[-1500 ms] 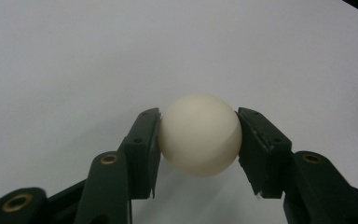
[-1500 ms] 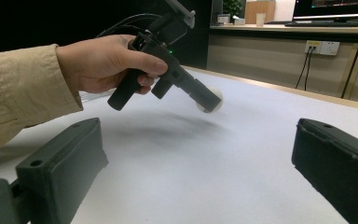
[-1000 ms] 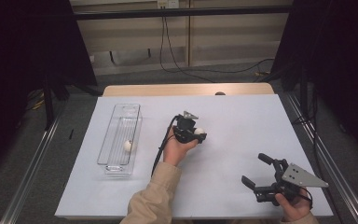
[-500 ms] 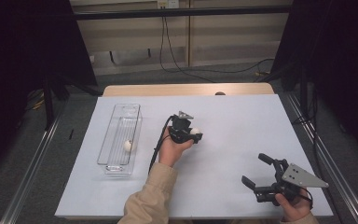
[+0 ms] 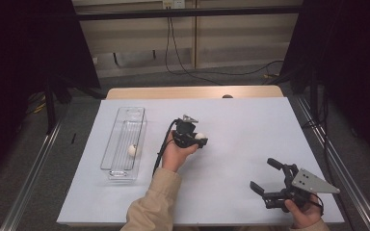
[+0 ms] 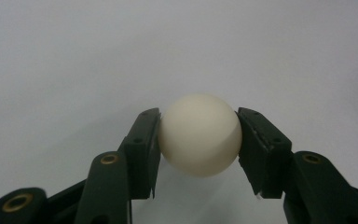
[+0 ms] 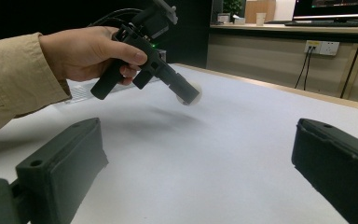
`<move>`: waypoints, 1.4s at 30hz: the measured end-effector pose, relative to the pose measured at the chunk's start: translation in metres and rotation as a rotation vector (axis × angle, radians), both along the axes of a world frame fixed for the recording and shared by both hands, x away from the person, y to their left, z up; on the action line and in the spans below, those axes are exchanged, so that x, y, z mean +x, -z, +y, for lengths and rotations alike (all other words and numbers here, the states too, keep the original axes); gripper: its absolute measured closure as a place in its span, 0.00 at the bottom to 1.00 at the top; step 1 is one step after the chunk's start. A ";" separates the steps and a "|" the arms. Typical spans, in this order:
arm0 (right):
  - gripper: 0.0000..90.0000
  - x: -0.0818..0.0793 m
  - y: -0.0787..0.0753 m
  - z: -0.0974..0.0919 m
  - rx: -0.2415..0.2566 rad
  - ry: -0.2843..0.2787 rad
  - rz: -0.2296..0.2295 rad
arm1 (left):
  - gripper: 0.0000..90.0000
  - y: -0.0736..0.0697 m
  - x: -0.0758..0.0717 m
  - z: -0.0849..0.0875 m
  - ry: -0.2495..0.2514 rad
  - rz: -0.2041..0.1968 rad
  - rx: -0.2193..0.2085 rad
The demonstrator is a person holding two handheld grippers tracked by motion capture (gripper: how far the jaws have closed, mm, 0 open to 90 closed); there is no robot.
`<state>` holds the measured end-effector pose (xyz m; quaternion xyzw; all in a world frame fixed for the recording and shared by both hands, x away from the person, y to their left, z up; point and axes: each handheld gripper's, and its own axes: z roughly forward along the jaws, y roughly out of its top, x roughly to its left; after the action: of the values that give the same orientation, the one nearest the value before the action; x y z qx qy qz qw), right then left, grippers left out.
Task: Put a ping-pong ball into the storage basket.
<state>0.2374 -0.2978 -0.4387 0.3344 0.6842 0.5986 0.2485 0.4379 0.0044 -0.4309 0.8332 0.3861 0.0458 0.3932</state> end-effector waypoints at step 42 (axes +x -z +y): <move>0.02 0.000 0.000 0.000 0.000 -0.003 0.001 | 0.57 -0.011 0.004 0.035 -0.061 0.019 0.008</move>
<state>0.2374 -0.2974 -0.4388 0.3338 0.6846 0.5989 0.2472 0.4418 0.0393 -0.4201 0.8230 0.4148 0.0514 0.3848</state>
